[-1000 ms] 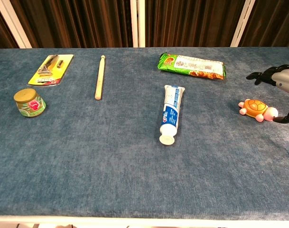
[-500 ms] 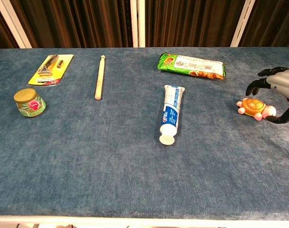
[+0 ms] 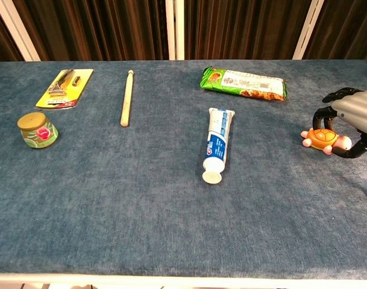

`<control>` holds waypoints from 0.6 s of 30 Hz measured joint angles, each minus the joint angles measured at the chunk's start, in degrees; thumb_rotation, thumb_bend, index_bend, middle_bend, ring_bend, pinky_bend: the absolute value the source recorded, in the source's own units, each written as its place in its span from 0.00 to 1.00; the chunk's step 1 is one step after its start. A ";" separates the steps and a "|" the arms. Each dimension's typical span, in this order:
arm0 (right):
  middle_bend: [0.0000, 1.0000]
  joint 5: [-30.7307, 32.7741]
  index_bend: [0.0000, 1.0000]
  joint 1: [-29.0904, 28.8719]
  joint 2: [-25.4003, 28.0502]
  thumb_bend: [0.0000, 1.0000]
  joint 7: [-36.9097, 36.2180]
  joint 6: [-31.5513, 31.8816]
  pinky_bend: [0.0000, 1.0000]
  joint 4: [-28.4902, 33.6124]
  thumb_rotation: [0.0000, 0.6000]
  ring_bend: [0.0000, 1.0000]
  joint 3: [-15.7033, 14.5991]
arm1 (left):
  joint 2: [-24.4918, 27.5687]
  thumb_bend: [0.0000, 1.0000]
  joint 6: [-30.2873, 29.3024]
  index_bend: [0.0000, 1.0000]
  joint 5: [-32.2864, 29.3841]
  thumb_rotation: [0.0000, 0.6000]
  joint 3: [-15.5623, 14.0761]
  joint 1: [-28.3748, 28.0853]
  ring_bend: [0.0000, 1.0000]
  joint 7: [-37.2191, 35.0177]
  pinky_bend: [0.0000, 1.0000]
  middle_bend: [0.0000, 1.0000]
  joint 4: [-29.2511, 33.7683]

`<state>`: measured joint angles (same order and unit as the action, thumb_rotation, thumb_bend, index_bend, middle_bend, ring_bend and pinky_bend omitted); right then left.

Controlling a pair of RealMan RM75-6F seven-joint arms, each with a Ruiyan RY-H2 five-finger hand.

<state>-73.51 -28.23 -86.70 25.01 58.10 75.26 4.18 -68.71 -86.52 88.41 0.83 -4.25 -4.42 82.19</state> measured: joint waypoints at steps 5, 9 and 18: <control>0.75 -1.26 0.84 -0.07 -1.37 0.31 -1.05 0.92 0.00 -1.94 1.00 0.26 -0.28 | 0.00 0.06 -0.07 0.06 -0.03 1.00 0.03 0.03 0.00 -0.05 0.00 0.00 -0.07; 0.91 -3.43 1.00 0.25 -2.84 0.40 -3.05 3.71 0.00 -4.20 1.00 0.39 -0.35 | -0.01 0.06 0.00 0.06 -0.02 1.00 0.02 -0.01 0.00 -0.06 0.00 0.00 -0.06; 0.94 -6.02 1.00 0.98 -4.96 0.37 -5.41 6.69 0.00 -8.16 1.00 0.40 -0.57 | 0.04 0.06 -0.07 0.06 0.00 1.00 0.06 -0.03 0.00 0.01 0.00 0.00 0.05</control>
<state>-79.53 -27.24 -91.66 19.61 64.79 67.10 3.61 -68.67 -86.59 88.40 0.89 -4.28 -4.41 82.23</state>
